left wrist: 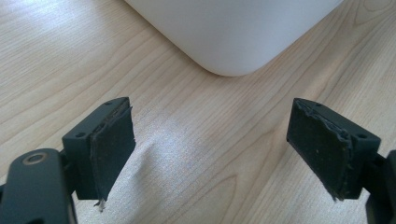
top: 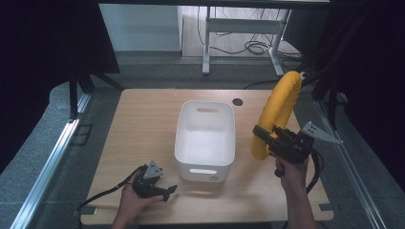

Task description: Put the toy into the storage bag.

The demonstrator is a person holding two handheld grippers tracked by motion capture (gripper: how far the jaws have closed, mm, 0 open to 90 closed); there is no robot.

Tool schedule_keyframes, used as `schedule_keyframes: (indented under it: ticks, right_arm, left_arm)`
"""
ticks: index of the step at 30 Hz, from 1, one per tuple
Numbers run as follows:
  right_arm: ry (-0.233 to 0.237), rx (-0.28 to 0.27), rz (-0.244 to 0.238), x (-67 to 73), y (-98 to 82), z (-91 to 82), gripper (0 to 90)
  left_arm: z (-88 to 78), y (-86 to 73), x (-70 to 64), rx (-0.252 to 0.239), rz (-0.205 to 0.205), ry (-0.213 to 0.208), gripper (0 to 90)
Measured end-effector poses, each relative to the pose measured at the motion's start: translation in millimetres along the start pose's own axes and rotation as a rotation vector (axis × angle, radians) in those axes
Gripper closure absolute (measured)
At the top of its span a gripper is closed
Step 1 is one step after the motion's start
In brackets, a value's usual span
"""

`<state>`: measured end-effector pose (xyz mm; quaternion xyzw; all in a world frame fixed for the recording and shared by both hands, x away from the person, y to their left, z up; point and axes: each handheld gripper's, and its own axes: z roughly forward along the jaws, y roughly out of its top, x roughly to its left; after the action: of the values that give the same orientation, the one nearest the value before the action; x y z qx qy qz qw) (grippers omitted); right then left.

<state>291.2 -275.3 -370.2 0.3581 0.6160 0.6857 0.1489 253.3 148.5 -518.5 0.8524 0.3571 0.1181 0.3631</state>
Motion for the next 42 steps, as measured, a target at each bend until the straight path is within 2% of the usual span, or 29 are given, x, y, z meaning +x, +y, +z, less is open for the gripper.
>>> schedule_keyframes:
  ticks: [4,10,22,30,42]
  right_arm:
    - [-0.014,-0.038,-0.013,5.8,4.6,-0.2,49.2]
    - [-0.063,-0.087,-0.048,15.5,9.1,8.2,49.1]
    - [-0.113,-0.129,-0.081,31.9,20.1,22.1,48.9]
    - [-0.108,-0.146,-0.121,46.3,31.3,35.9,48.8]
    - [-0.079,-0.166,-0.150,68.8,40.1,55.3,48.7]
  left_arm:
    - [0.1,-0.1,-0.2,-0.001,0.000,-0.002,15.2]
    - [0.3,-0.1,-0.2,0.002,0.001,-0.002,15.2]
    - [0.5,-0.3,-0.1,0.004,0.002,-0.003,15.2]
    - [1.1,-0.4,-0.1,0.006,0.002,-0.004,15.2]
    - [1.5,-0.6,-0.1,0.009,0.002,-0.008,15.2]
